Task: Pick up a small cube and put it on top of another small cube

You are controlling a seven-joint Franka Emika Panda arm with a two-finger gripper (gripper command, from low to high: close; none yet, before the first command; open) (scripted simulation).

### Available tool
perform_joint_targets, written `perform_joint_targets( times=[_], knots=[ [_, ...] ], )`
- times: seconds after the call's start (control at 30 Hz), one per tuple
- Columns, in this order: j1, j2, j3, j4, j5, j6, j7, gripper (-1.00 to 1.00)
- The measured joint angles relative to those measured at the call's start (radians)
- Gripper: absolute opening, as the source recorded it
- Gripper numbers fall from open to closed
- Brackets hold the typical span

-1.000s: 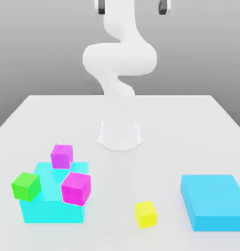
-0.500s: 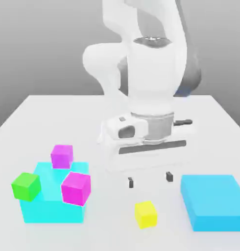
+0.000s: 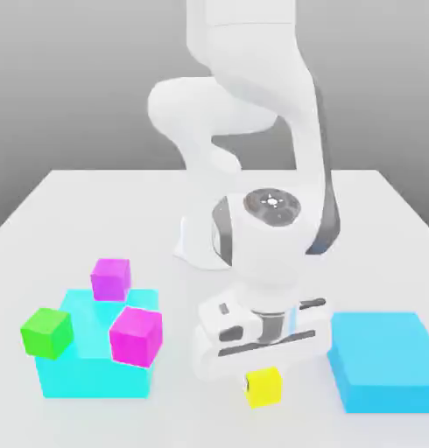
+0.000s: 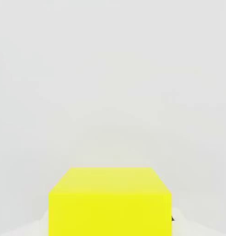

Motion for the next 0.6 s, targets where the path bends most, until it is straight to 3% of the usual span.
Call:
perform_joint_targets(
  times=[0.33, 0.6],
  knots=[
    [-0.055, -0.295, 0.014, -0.059, 0.079, -0.236, 0.001, -1.00],
    [-0.263, -0.574, -0.079, -0.150, 0.045, -0.426, 0.287, -1.00]
  ],
)
